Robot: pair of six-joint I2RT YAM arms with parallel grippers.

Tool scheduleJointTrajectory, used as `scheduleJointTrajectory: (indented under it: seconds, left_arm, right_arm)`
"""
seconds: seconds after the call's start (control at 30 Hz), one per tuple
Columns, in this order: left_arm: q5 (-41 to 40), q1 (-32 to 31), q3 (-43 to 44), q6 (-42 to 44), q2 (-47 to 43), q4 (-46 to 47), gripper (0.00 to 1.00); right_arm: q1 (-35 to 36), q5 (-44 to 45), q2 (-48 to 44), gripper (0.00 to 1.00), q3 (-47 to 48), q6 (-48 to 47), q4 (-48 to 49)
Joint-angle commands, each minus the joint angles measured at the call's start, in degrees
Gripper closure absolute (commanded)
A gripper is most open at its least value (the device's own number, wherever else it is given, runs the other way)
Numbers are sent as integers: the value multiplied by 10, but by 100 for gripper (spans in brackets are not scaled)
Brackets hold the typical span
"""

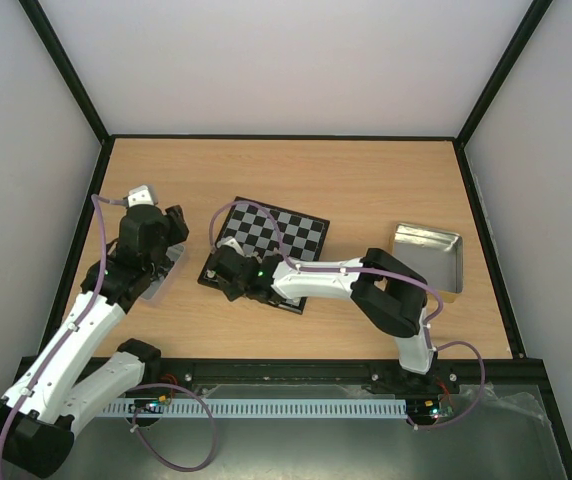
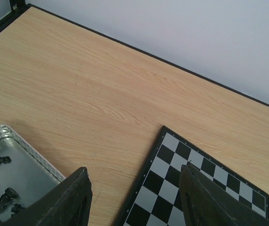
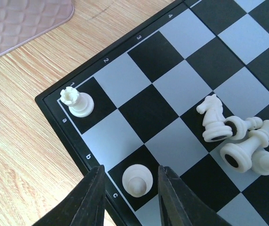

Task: Set up the chess pieces on the board
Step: Place the chess piece on the chessboard.

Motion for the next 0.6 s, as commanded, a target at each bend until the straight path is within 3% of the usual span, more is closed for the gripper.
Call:
scheduleJointTrajectory:
  seconds: [0.0, 0.37, 0.57]
  left_arm:
    - [4, 3, -3, 8, 2, 10, 46]
    - [72, 3, -3, 15, 23, 23, 41]
    - [100, 3, -2, 14, 39, 33, 41]
  right_arm:
    - [-3, 31, -43, 69, 25, 21, -13]
    - [-117, -8, -128, 64, -46, 131, -5]
    - [-145, -38, -128, 65, -64, 117, -27]
